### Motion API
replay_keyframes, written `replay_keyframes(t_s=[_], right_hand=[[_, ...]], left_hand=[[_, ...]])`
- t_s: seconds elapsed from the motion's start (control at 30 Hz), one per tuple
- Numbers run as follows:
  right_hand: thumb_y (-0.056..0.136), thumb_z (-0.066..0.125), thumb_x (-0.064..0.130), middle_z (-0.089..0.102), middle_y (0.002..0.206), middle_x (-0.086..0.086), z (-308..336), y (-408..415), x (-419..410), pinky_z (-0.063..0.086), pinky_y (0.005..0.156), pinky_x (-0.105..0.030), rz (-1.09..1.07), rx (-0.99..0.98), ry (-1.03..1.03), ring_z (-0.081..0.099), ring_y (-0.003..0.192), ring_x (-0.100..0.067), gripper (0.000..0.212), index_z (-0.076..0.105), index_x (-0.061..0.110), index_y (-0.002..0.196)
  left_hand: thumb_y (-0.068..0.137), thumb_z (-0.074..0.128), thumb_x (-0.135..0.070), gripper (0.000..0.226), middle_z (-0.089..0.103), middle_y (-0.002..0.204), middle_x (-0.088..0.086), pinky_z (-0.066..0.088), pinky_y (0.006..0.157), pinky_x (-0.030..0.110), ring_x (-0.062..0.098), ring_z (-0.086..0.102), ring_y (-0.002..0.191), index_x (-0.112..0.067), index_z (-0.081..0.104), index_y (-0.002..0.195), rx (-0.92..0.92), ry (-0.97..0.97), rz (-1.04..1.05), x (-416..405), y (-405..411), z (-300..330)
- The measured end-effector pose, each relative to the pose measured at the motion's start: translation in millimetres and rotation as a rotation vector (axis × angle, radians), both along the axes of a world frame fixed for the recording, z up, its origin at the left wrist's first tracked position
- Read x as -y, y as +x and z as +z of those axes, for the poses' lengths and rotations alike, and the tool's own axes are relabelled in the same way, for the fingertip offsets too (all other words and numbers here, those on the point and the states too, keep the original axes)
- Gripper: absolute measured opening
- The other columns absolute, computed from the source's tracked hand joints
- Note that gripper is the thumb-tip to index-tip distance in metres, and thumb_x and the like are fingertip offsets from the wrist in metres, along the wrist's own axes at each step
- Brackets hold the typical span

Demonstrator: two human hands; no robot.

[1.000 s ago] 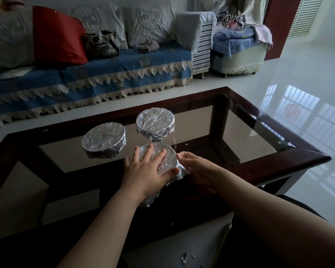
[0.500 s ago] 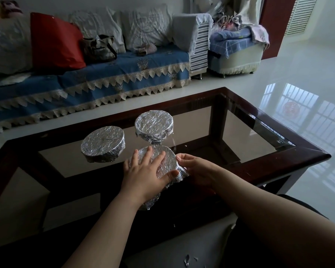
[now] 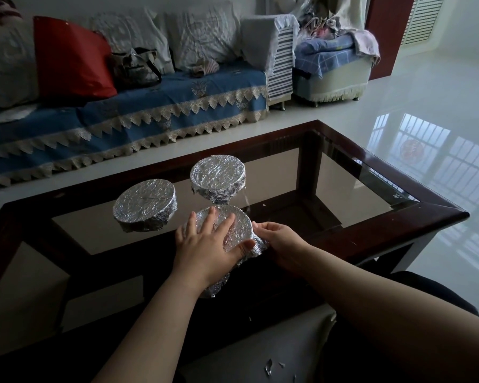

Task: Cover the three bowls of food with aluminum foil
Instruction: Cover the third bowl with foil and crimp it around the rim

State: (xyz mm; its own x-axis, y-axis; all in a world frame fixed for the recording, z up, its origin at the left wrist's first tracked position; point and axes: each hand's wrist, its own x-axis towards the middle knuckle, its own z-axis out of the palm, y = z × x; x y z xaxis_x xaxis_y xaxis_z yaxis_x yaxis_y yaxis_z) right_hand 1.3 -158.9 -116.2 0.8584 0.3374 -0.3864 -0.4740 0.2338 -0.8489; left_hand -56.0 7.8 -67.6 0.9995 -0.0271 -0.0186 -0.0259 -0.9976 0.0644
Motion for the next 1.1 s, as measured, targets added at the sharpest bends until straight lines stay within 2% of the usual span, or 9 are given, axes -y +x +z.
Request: replay_keyframes(t_s=[0.1,0.23,0.3,0.4,0.57,0.87,1.1], right_hand=[[0.087,0.067,0.03,0.058,0.069,-0.008,1.7,-4.5,-6.8,0.045,0.057,-0.031,-0.079,0.027,-0.104,0.049,0.056,-0.016,0.023,0.06,0.01,0.078],[0.092,0.061,0.034,0.057,0.061,-0.002,6.1,-8.7,-12.8,0.043,0.048,-0.024,-0.143,0.121,-0.264,0.049,0.046,-0.01,0.026,0.058,0.013,0.076],[0.093,0.056,0.037,0.059,0.063,0.0,4.6,-7.9,-16.0,0.045,0.051,-0.025,-0.147,0.183,-0.398,0.052,0.05,-0.011,0.028,0.057,0.016,0.076],[0.097,0.049,0.036,0.061,0.073,-0.003,1.8,-6.3,-20.8,0.048,0.068,-0.036,-0.14,0.245,-0.518,0.057,0.067,-0.017,0.027,0.054,0.018,0.077],[0.097,0.049,0.031,0.062,0.073,-0.004,2.1,-4.3,-22.8,0.05,0.072,-0.039,-0.152,0.266,-0.547,0.058,0.069,-0.019,0.027,0.055,0.016,0.076],[0.094,0.058,0.023,0.062,0.072,-0.001,1.7,-0.6,-27.1,0.05,0.06,-0.029,-0.199,0.217,-0.452,0.057,0.06,-0.013,0.018,0.057,0.019,0.077],[0.087,0.066,0.02,0.068,0.08,0.001,-5.0,-0.2,-31.7,0.053,0.071,-0.033,-0.318,0.285,-0.556,0.062,0.073,-0.015,0.004,0.065,0.018,0.084]], left_hand=[[0.055,-0.01,-0.092,0.102,-0.005,0.161,-0.004,0.0,0.114,0.055,0.034,-0.008,0.146,-0.05,0.001,0.147,0.001,0.0,0.0,0.1,0.1,-0.6],[0.055,-0.009,-0.091,0.101,-0.004,0.161,-0.004,0.001,0.114,0.055,0.034,-0.007,0.146,-0.05,0.002,0.147,0.005,0.004,0.006,0.2,-0.2,-1.0],[0.055,-0.01,-0.092,0.101,-0.003,0.161,-0.004,0.001,0.114,0.055,0.034,-0.007,0.146,-0.051,0.002,0.147,0.008,0.006,0.005,-0.1,-0.3,-1.2],[0.052,-0.014,-0.093,0.105,-0.003,0.161,-0.005,0.002,0.114,0.055,0.034,-0.006,0.146,-0.051,0.002,0.147,0.015,0.005,0.005,-0.3,0.2,-2.0],[0.055,-0.011,-0.092,0.102,-0.002,0.161,-0.004,0.001,0.114,0.055,0.034,-0.006,0.146,-0.05,0.003,0.147,0.018,0.007,0.005,0.2,0.8,-2.4],[0.056,-0.01,-0.091,0.101,-0.002,0.161,-0.003,0.002,0.114,0.055,0.035,-0.006,0.146,-0.049,0.003,0.147,0.015,0.009,0.008,1.0,0.1,-1.4],[0.057,-0.009,-0.091,0.101,-0.002,0.161,-0.003,0.002,0.114,0.055,0.036,-0.005,0.146,-0.049,0.005,0.147,0.014,0.005,0.028,2.1,0.4,-2.0]])
